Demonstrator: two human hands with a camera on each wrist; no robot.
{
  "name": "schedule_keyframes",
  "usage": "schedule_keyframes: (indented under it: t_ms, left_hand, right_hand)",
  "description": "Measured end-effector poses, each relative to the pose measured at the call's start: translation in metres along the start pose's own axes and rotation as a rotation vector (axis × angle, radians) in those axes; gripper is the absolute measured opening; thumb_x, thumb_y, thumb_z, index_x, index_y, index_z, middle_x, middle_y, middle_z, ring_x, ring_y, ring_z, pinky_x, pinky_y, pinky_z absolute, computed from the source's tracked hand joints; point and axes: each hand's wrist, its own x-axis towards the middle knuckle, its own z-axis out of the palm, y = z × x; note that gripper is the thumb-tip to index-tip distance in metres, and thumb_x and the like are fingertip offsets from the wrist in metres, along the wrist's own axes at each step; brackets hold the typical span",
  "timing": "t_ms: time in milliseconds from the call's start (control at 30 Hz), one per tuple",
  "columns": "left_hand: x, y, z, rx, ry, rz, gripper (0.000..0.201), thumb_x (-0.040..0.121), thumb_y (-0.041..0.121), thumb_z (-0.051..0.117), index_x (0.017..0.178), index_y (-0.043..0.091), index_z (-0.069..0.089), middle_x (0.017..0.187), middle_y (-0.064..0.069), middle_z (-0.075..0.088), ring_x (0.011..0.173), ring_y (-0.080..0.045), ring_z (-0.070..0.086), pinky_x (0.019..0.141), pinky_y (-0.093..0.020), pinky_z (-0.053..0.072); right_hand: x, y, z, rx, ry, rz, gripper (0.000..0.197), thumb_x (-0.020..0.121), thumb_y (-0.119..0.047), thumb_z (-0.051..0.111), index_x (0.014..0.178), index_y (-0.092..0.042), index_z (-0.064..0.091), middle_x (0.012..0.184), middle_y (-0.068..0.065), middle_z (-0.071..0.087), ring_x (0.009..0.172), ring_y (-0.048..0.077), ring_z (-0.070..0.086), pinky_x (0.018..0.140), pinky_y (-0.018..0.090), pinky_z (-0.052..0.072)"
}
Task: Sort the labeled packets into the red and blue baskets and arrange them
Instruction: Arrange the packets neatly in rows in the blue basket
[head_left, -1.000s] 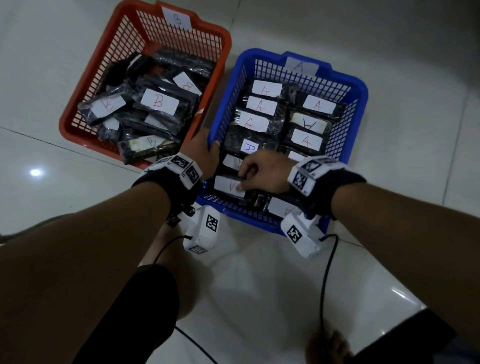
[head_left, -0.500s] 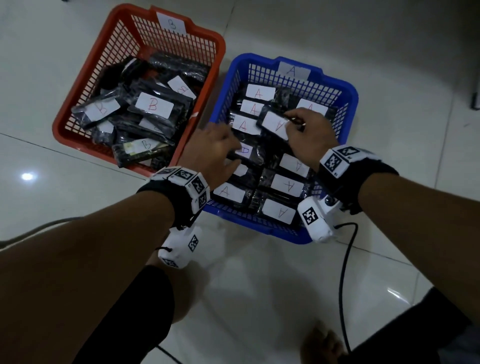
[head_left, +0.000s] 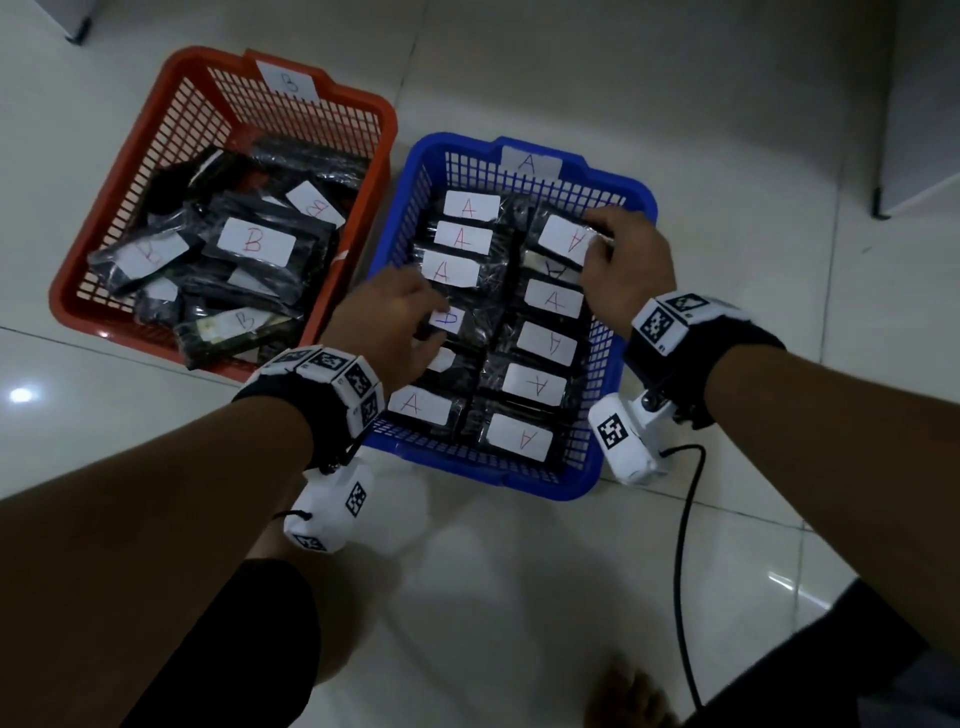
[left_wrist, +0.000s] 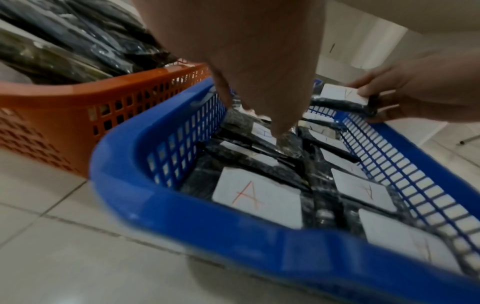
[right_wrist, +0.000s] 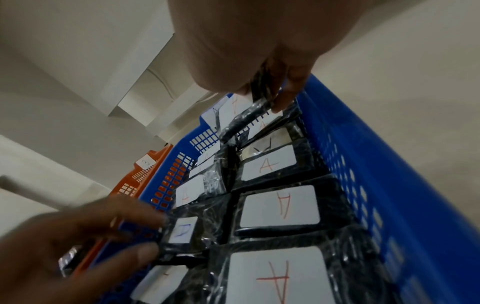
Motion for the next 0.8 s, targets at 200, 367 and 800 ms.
schedule_keyframes:
  t_ms: [200,367,800]
  left_hand:
    - [0.022,0.003,-0.005,-0.164,0.186,-0.331,0.056,0.087,0.017,0.06,0.139,0.007,0.041,0.138,-0.016,0.041,0.123,-0.035,0.044,0.1,-0.043,0.042]
    - [0.034,0.011,-0.008,-0.296,0.097,-0.593,0.065,0.098,0.017,0.05,0.152,0.01,0.016,0.152,-0.014,0.026,0.129,-0.033,0.043,0.1,-0.035,0.04]
    - [0.039,-0.015,0.013,-0.199,0.085,-0.709,0.033,0.097,0.022,0.045,0.126,0.007,0.046,0.125,-0.023,0.054,0.104,-0.041,0.057,0.083,-0.041,0.048]
  right_hand:
    - [0.012,0.001,0.011,-0.091,-0.163,-0.035,0.04,0.095,-0.004,0.042,0.134,-0.014,0.05,0.134,0.013,0.046,0.122,0.027,0.048,0.099,0.027,0.036]
    - [0.017,0.001,0.018,-0.243,-0.25,-0.043,0.048,0.094,-0.018,0.054,0.14,-0.014,0.043,0.141,0.013,0.039,0.126,0.031,0.043,0.104,0.035,0.038]
    - [0.018,0.009,0.017,-0.686,-0.305,-0.246,0.049,0.088,-0.011,0.058,0.135,-0.004,0.047,0.133,0.019,0.046,0.121,0.039,0.046,0.099,0.047,0.039]
